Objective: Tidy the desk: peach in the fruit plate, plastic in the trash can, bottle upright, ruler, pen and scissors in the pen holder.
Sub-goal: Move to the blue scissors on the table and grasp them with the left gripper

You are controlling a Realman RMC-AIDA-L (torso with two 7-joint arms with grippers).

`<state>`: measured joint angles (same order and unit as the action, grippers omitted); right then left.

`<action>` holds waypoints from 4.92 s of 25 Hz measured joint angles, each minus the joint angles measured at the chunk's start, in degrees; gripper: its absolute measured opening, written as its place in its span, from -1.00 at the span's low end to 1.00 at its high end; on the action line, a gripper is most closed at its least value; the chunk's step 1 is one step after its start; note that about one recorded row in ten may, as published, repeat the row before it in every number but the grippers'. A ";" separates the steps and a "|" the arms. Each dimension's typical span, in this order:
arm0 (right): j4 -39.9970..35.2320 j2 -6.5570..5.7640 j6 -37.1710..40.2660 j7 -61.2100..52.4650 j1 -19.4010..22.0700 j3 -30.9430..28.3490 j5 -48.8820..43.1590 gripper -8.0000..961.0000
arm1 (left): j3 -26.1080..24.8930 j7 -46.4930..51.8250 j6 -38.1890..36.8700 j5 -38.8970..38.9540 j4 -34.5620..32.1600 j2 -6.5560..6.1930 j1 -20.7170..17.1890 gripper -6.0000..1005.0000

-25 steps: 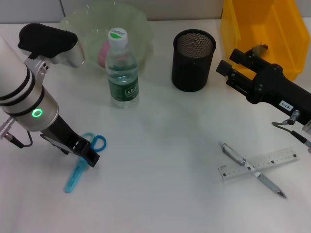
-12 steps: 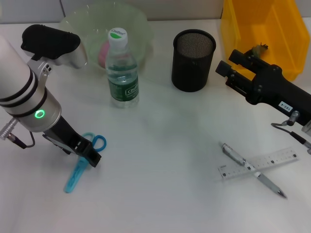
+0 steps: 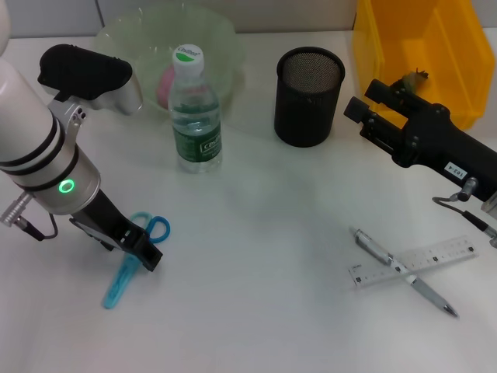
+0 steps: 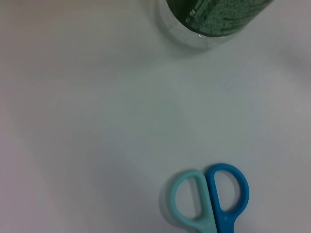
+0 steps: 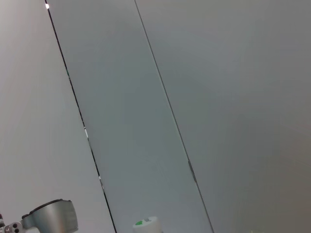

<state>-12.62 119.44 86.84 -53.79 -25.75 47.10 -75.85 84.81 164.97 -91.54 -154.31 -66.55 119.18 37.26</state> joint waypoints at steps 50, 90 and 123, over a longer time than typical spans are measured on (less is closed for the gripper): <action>0.00 0.03 -0.30 0.43 -0.52 0.01 0.45 0.20 | 1.49 -0.42 0.98 -0.30 2.82 -0.02 1.83 0.01; 0.05 0.09 0.00 0.47 -0.20 -0.17 1.38 0.20 | 4.77 -0.64 -0.08 -0.38 -3.65 -0.21 0.42 -0.56; 0.76 0.09 0.06 0.62 -0.33 -0.17 1.31 0.20 | 6.06 -0.78 0.68 -1.30 1.67 -0.01 2.57 0.01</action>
<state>-11.86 119.53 86.90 -53.17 -26.09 46.93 -74.54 90.87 164.19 -90.85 -155.62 -64.88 119.16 39.83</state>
